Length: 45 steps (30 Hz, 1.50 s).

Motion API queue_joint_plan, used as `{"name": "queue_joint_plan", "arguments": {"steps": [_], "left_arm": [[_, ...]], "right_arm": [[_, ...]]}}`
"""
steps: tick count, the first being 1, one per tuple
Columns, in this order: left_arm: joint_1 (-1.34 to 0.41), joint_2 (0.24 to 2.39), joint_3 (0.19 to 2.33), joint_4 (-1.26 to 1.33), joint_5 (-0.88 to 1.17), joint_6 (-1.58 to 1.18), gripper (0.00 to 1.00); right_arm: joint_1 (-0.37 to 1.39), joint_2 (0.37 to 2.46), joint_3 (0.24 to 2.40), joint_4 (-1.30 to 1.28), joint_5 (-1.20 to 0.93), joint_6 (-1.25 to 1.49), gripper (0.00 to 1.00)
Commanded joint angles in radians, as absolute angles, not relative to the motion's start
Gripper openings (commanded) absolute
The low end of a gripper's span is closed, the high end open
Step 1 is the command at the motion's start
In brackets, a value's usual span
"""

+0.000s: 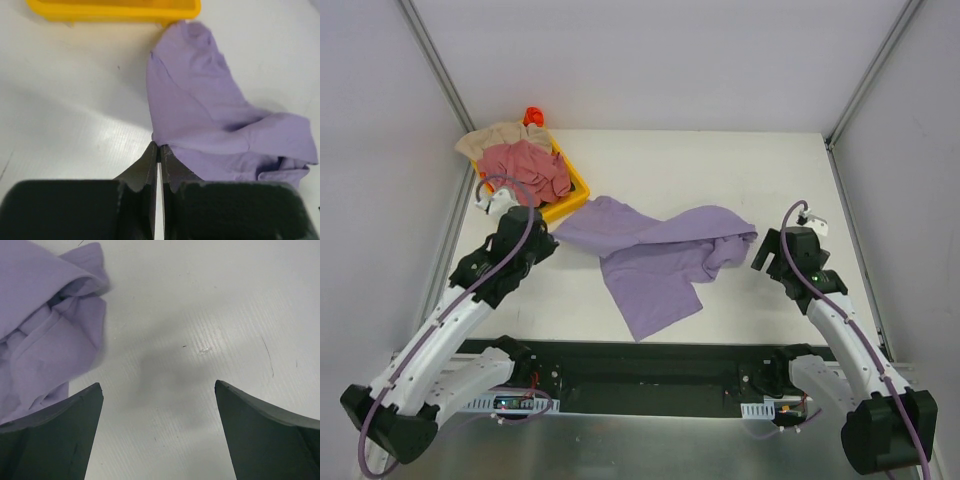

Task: Fold and stack the t-shirts
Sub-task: Flatten out the tshirt

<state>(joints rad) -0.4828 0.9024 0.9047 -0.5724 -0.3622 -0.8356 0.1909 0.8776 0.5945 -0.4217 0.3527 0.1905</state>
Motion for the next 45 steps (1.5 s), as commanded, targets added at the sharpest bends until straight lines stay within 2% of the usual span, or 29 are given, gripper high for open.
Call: {"name": "queue_joint_plan", "arguments": {"steps": [1,6,10,12,13,14,15,20,23,25,30,38,44,45], "left_arm": [[-0.471,0.763,0.897,-0.692,-0.621,-0.914,0.0],[-0.469,0.692,0.902,-0.736,-0.716,-0.937,0.0],[-0.469,0.706,0.902,-0.736,-0.7,-0.933,0.0],[-0.469,0.722,0.905,-0.738,-0.693,-0.93,0.0],[-0.469,0.73,0.91,-0.738,-0.692,-0.925,0.0],[-0.469,0.738,0.911,-0.738,-0.693,-0.922,0.0],[-0.469,0.742,0.911,-0.738,-0.695,-0.922,0.0],[-0.469,0.75,0.914,-0.736,-0.695,-0.911,0.0],[-0.469,0.742,0.913,-0.736,-0.693,-0.91,0.0],[-0.469,0.744,0.91,-0.736,-0.695,-0.911,0.0],[-0.469,0.767,0.916,-0.736,-0.709,-0.904,0.0],[-0.469,0.773,0.919,-0.738,-0.71,-0.9,0.0],[-0.469,0.788,0.923,-0.738,-0.719,-0.902,0.0],[-0.469,0.793,0.925,-0.738,-0.724,-0.903,0.0]], "right_arm": [[0.181,0.887,0.634,-0.428,0.296,0.212,0.96],[0.172,0.937,0.663,-0.425,0.232,0.268,0.96],[0.17,1.008,0.706,-0.278,0.012,0.206,0.98],[0.172,1.06,0.724,-0.181,-0.16,0.065,0.99],[0.172,1.095,0.75,-0.163,-0.289,-0.16,0.97],[0.178,1.107,0.756,-0.17,-0.411,-0.363,0.99],[0.181,1.129,0.759,-0.161,-0.438,-0.508,0.96],[0.181,1.247,0.776,-0.005,-0.52,-0.927,0.96],[0.178,1.366,0.895,-0.16,-0.514,-1.069,0.96],[0.178,1.439,0.965,-0.225,-0.532,-1.101,0.97],[0.186,1.569,1.041,-0.181,-0.58,-1.078,0.99],[0.187,1.69,1.135,-0.323,-0.558,-1.189,0.88],[0.193,1.807,1.249,-0.402,-0.595,-1.197,0.63],[0.195,1.816,1.256,-0.396,-0.601,-1.201,0.52]]}}
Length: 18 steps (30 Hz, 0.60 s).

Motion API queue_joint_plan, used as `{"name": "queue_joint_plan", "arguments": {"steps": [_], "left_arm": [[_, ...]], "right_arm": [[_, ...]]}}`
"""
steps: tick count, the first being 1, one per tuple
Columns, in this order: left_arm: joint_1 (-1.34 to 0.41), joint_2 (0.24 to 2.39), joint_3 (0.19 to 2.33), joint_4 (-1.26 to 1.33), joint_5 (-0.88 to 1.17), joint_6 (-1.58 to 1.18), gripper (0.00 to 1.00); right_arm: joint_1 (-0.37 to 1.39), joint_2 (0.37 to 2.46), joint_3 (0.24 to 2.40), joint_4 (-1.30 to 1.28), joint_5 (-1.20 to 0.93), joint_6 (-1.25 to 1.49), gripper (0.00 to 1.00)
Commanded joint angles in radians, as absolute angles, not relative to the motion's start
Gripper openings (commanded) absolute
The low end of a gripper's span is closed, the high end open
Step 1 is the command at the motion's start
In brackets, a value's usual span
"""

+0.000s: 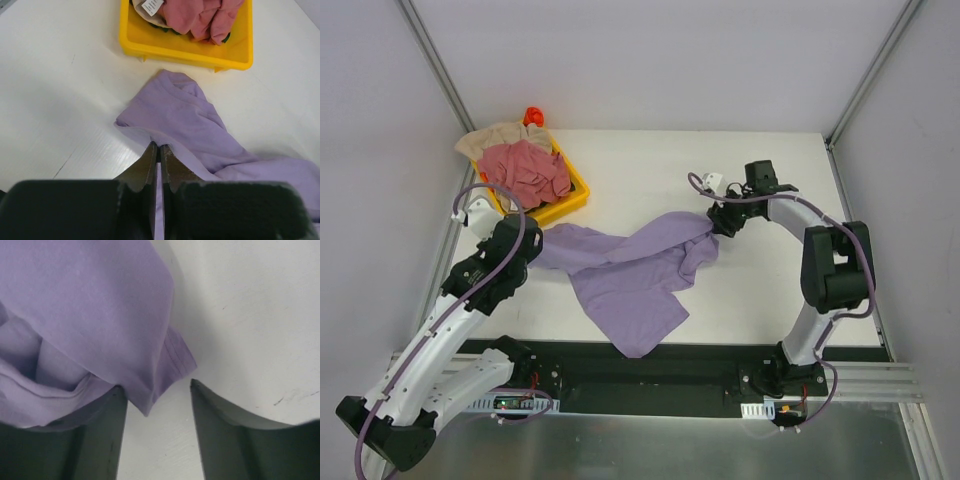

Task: Fold and stack the t-shirts
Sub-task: Flatten out the tshirt

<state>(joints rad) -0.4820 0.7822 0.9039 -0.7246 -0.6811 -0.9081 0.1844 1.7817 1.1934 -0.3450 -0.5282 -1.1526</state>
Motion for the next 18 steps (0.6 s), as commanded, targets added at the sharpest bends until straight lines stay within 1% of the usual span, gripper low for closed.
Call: {"name": "queue_joint_plan", "arguments": {"steps": [1,2,3,4,6,9,11,15,18], "left_arm": [[-0.469,0.795,0.928,-0.738,-0.726,-0.908,0.0],[-0.469,0.799,0.934,-0.736,-0.727,-0.907,0.0],[-0.469,0.802,0.94,-0.735,-0.733,-0.907,0.0],[-0.468,0.804,0.949,-0.738,-0.745,-0.905,0.0],[-0.469,0.811,0.986,-0.735,-0.767,-0.904,0.0],[-0.469,0.815,1.063,-0.73,-0.781,-0.894,0.0],[-0.469,0.821,1.12,-0.724,-0.791,-0.87,0.0],[-0.469,0.81,1.25,-0.68,-0.769,-0.795,0.0],[-0.469,0.811,1.365,-0.612,-0.743,-0.694,0.0]], "right_arm": [[0.198,1.828,1.265,-0.39,-0.598,-1.203,0.39],[0.198,1.836,1.278,-0.39,-0.594,-1.2,0.2],[0.198,1.833,1.287,-0.396,-0.595,-1.193,0.07],[0.199,1.816,1.289,-0.393,-0.591,-1.184,0.0],[0.201,1.746,1.237,-0.307,-0.542,-1.123,0.0],[0.202,1.553,1.152,-0.146,-0.439,-1.017,0.0],[0.204,1.432,1.138,-0.137,-0.372,-0.958,0.0],[0.21,1.202,1.144,-0.136,-0.165,-0.844,0.0],[0.21,1.057,1.183,-0.175,-0.12,-0.85,0.0]]}}
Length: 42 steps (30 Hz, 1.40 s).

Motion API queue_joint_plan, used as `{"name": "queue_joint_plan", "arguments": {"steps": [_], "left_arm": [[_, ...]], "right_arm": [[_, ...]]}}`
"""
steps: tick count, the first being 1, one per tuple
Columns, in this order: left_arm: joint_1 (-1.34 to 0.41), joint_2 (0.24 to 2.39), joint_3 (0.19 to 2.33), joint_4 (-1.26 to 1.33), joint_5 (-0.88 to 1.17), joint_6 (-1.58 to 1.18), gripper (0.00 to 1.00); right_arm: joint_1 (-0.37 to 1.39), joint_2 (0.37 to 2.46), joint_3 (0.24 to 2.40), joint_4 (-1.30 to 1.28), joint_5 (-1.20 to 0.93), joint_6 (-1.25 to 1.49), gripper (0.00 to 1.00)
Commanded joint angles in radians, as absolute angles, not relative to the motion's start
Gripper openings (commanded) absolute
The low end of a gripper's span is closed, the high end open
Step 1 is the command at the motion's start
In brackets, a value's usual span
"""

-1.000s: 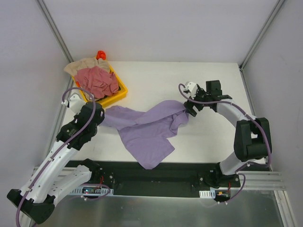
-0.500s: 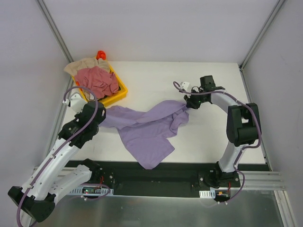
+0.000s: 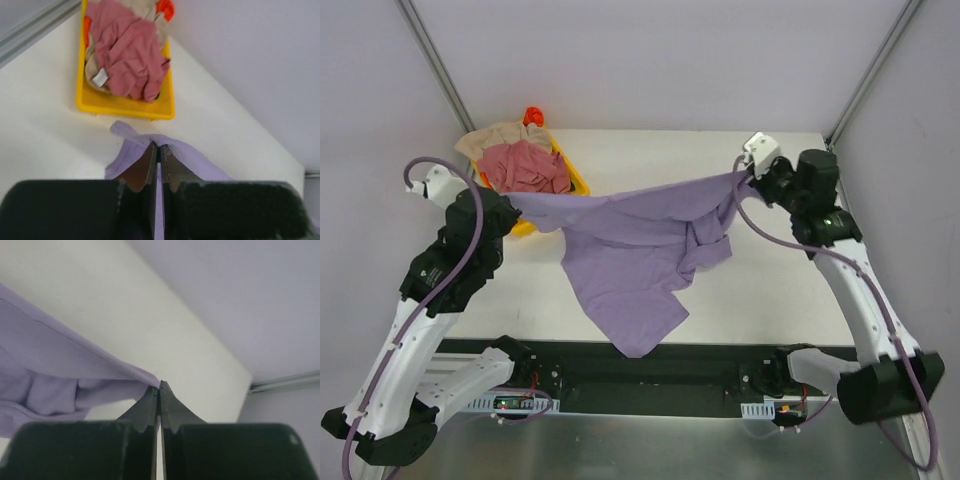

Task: Fold and stack the t-shirts
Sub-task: Flatten out the tshirt

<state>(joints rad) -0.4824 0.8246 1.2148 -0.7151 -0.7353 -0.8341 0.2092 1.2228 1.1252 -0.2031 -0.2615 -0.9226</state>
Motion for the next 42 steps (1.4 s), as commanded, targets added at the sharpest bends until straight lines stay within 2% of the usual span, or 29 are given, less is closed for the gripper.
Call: {"name": "queue_joint_plan", "arguments": {"steps": [1,11,16,21,27,32,34,36,40,42], "left_arm": [[-0.469,0.819,1.411,-0.606,-0.72,-0.668,0.0],[-0.469,0.948,1.893,-0.572,-0.433,-0.462,0.0],[-0.469,1.026,2.043,-0.568,-0.388,-0.42,0.0],[-0.469,1.13,2.137,-0.563,-0.396,-0.382,0.0],[-0.462,1.391,2.261,-0.523,-0.517,-0.275,0.0],[-0.382,1.681,2.443,-0.482,-0.413,-0.247,0.0],[-0.354,1.794,2.586,-0.45,-0.368,-0.238,0.0],[-0.327,1.876,2.712,-0.411,-0.284,-0.254,0.0],[-0.324,1.768,2.579,-0.217,-0.177,-0.261,0.0],[-0.324,1.701,2.513,-0.158,-0.164,-0.262,0.0]], "right_arm": [[0.21,1.014,1.202,-0.184,-0.124,-0.845,0.0],[0.212,0.842,1.636,-0.471,-0.172,-0.808,0.0],[0.212,0.845,1.79,-0.555,-0.204,-0.825,0.0],[0.212,0.89,1.838,-0.591,-0.114,-0.873,0.0],[0.204,1.021,1.723,-0.516,0.078,-0.989,0.0],[0.158,1.213,1.717,-0.393,0.1,-0.963,0.0],[0.14,1.325,1.785,-0.315,0.135,-0.948,0.0],[0.126,1.431,1.943,-0.313,0.165,-0.93,0.0],[0.126,1.548,2.241,-0.302,0.206,-0.902,0.0],[0.126,1.549,2.296,-0.308,0.187,-0.899,0.0]]}}
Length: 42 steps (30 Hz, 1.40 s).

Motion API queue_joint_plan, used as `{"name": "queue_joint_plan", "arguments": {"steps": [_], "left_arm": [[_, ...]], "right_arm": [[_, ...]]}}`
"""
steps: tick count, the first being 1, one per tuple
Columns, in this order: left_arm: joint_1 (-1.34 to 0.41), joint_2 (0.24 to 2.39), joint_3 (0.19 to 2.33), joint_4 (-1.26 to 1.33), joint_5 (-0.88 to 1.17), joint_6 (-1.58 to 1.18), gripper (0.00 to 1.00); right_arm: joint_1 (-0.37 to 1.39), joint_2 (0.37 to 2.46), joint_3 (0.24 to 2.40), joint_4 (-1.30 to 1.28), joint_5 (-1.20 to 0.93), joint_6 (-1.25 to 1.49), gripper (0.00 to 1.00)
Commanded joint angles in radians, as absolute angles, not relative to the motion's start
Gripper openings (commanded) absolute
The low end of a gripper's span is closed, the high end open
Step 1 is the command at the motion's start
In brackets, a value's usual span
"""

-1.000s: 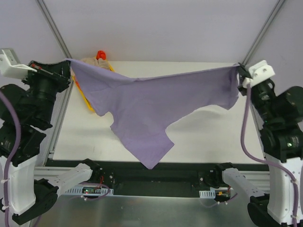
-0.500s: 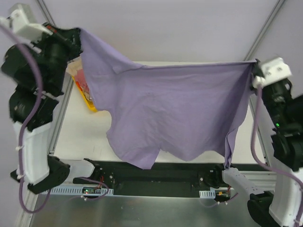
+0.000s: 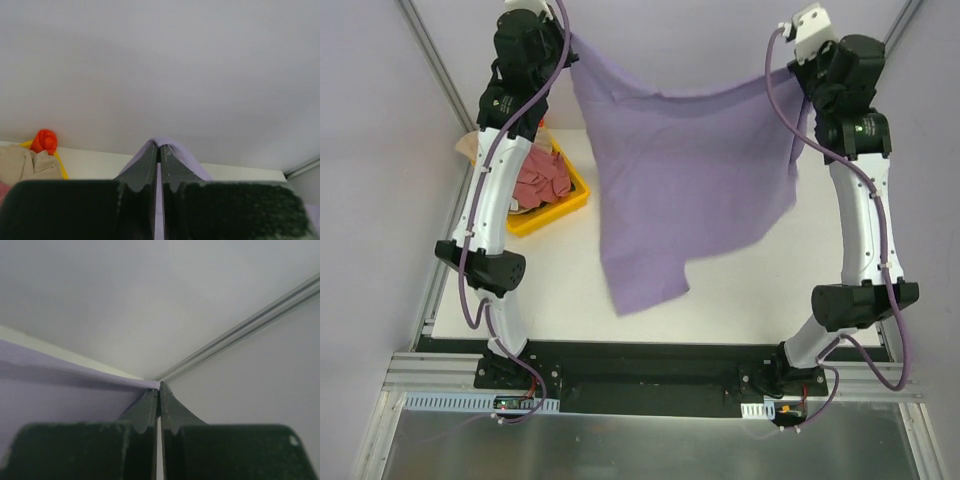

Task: Fold and stack the t-shirts
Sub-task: Flatten out the tshirt

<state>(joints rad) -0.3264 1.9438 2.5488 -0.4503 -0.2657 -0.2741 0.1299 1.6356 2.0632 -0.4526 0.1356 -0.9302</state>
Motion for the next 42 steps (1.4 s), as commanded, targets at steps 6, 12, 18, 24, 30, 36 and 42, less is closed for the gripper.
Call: {"name": "queue_joint_plan", "arguments": {"steps": [6,12,18,24,30,36,42], "left_arm": [[-0.324,1.58,2.312,-0.158,-0.066,-0.239,0.0],[-0.325,1.399,1.764,-0.15,-0.003,-0.213,0.0],[-0.33,1.212,1.177,-0.109,-0.058,-0.383,0.0],[-0.373,1.169,0.844,-0.106,-0.025,-0.557,0.0],[-0.44,1.209,0.759,-0.158,0.042,-0.613,0.0],[-0.541,1.115,0.703,-0.247,-0.096,-0.704,0.0],[-0.545,1.006,0.684,-0.403,-0.199,-0.821,0.0]], "right_arm": [[0.121,1.37,1.972,-0.232,0.157,-0.971,0.0],[0.121,1.206,1.487,-0.178,0.011,-1.156,0.01],[0.123,1.071,1.018,-0.101,-0.153,-1.198,0.06],[0.155,1.032,0.77,-0.089,-0.144,-1.091,0.1],[0.222,1.06,0.686,-0.192,0.055,-1.039,0.13],[0.241,1.037,0.672,-0.239,0.153,-1.022,0.13],[0.244,1.0,0.701,-0.232,0.265,-0.758,0.3]]}}
